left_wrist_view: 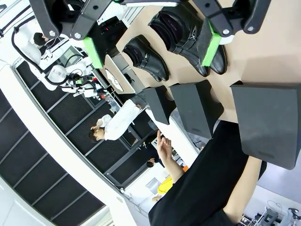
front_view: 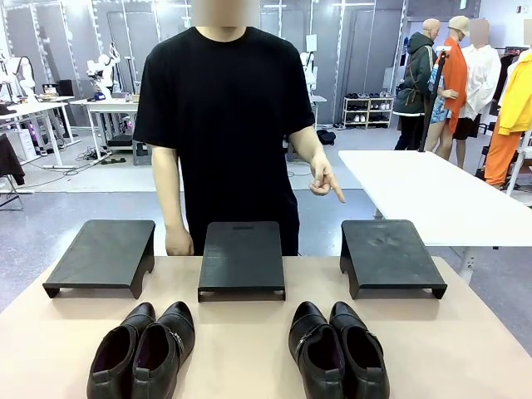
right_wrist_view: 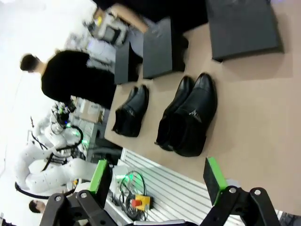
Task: Place the shoes on the stand as instructed by the person.
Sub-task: Pick up one pair of Shoes and place it on the Shoes Stand indicated by the person.
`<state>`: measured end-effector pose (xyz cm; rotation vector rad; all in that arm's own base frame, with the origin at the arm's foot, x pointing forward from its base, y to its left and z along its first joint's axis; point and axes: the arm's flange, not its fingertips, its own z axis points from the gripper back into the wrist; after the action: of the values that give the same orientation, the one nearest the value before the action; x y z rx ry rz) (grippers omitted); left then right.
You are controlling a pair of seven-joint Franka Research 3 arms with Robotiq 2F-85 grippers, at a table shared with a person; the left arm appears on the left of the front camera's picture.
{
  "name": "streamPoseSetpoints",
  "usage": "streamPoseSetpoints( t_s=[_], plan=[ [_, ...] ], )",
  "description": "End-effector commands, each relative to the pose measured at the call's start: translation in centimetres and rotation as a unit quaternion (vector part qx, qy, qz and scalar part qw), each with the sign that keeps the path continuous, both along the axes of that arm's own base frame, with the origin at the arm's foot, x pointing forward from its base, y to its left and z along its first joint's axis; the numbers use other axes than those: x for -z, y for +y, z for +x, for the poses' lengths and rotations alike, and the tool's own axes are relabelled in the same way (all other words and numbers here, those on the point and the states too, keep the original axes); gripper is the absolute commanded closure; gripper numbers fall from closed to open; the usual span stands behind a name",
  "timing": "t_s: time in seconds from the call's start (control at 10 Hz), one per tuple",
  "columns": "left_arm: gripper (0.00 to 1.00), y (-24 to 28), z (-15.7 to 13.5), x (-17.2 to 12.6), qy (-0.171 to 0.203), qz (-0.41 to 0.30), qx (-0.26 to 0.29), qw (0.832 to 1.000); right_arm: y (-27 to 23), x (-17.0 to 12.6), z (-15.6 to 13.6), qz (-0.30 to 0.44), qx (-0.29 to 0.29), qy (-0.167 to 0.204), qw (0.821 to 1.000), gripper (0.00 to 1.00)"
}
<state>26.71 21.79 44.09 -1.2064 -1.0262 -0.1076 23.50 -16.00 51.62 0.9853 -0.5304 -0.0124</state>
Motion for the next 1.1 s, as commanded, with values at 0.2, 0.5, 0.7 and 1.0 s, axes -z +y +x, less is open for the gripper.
streamPoseSetpoints(
  t_s=[0.2, 0.5, 0.7, 1.0],
  plan=[
    [0.0, 0.1, -0.2, 0.1, -0.004, 0.001, 0.006, 1.0, 10.5, -3.1, 3.5, -0.078, -0.08, 0.122, 0.986, 0.0],
    [0.0, 0.1, -0.2, 0.1, -0.004, 0.001, 0.006, 1.0, 18.2, -2.7, 6.4, -0.133, -0.118, 0.171, 0.969, 0.0],
    [0.0, 0.1, -0.2, 0.1, -0.004, 0.001, 0.006, 1.0, 23.7, -1.4, 8.2, -0.18, -0.111, 0.197, 0.957, 0.0],
    [0.0, 0.1, -0.2, 0.1, -0.004, 0.001, 0.006, 1.0, 29.7, 2.1, 10.5, -0.24, -0.064, 0.227, 0.942, 0.0]
  ],
)
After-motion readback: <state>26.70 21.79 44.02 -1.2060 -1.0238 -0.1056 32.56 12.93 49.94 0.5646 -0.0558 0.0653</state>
